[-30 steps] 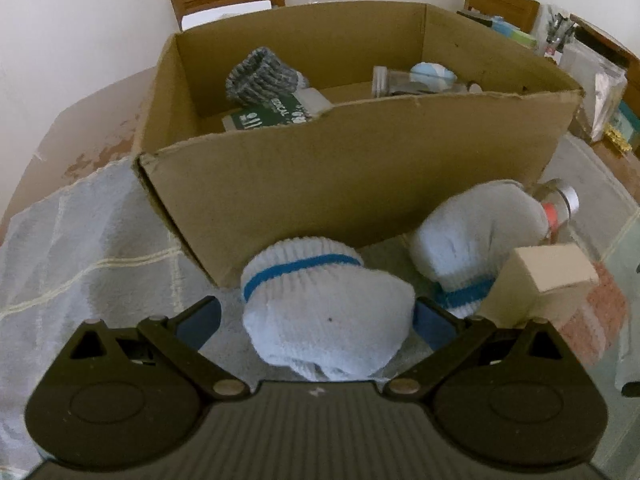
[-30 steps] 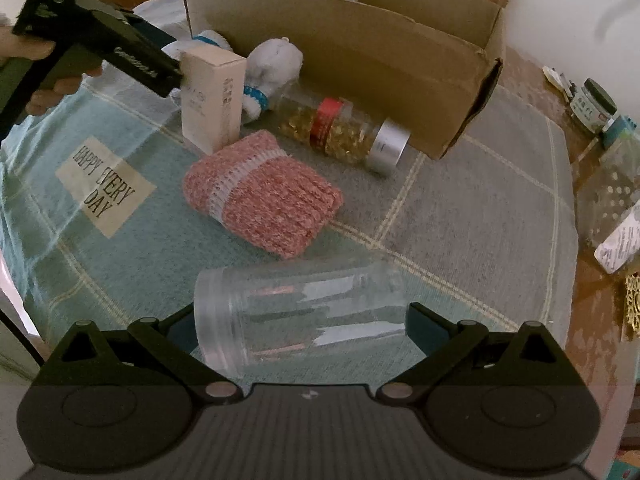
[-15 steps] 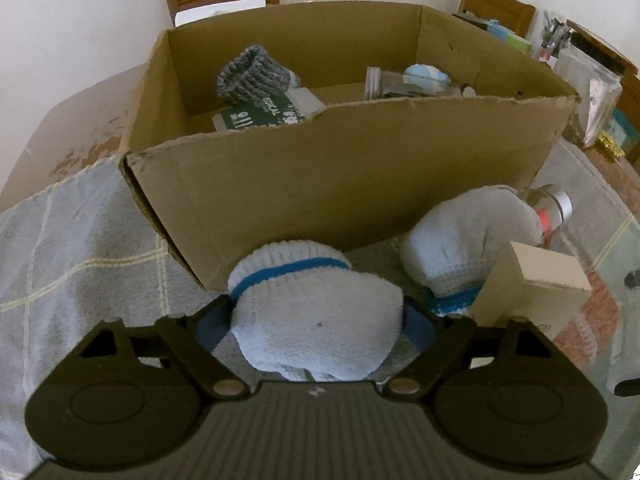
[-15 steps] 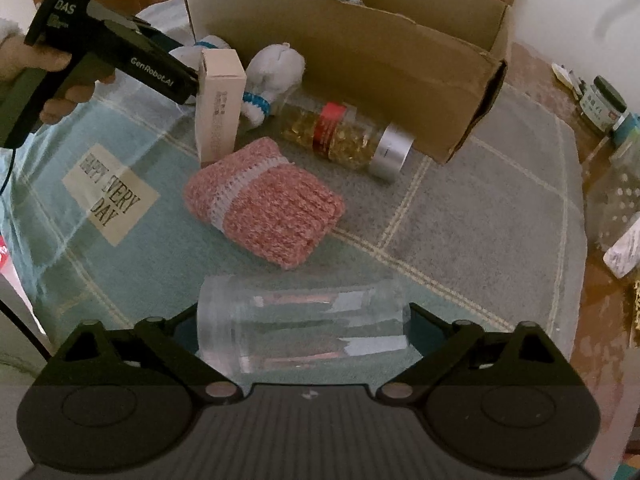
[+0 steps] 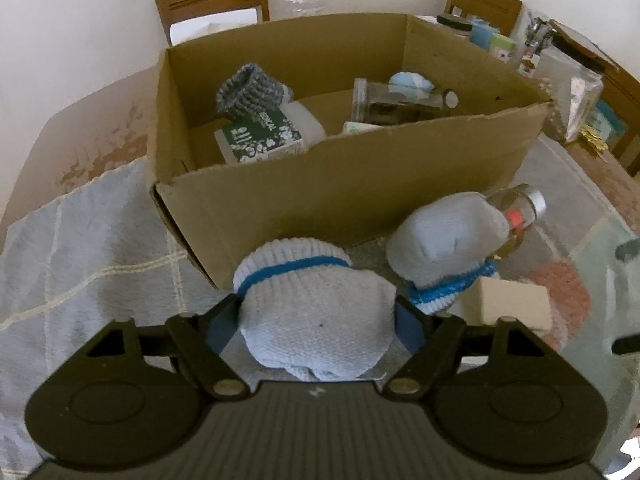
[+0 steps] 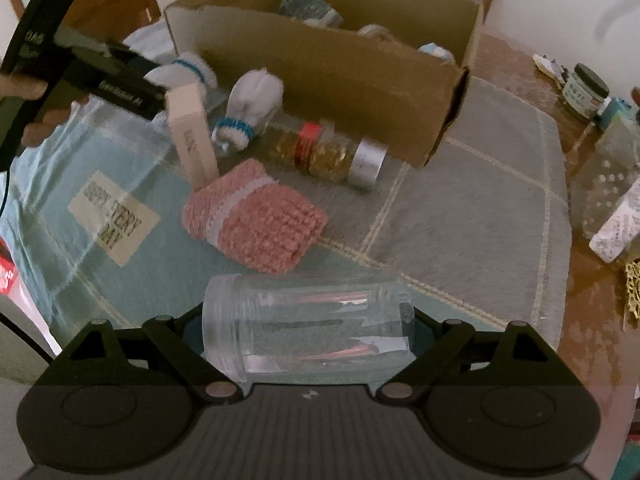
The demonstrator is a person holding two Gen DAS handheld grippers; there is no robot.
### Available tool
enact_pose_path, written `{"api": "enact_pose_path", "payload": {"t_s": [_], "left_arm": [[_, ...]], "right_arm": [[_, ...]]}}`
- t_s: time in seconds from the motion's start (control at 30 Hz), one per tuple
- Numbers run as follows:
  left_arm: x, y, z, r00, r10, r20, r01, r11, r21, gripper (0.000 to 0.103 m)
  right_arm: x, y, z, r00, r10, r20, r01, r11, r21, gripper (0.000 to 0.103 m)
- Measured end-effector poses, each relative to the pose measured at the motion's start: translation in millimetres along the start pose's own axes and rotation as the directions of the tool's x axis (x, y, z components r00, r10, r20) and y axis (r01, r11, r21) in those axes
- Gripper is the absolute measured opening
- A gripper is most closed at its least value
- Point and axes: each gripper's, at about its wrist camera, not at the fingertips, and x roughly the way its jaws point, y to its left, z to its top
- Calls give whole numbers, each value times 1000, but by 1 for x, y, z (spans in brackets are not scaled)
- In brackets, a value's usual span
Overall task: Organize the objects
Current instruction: 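Drop the white sock into the box with the left gripper while the right drops the clear jar in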
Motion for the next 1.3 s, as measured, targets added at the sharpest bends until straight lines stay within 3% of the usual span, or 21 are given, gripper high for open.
{"api": "enact_pose_path", "payload": {"t_s": [0.6,0.97,1.3], "left_arm": [[-64,-3,21,998,-25,-53,30,995,96,80],[-84,-13,69,999,-38,12,35,984,177,80],[-63,-1,127,998,-23,54,14,987,158,80]], "right_arm": [[-37,-6,45,998,-43,41,39,996,84,95],[-64,-9,94,990,-34,137,29,999,40,95],[-55,-21,148,981,-27,190,23,999,22,95]]}}
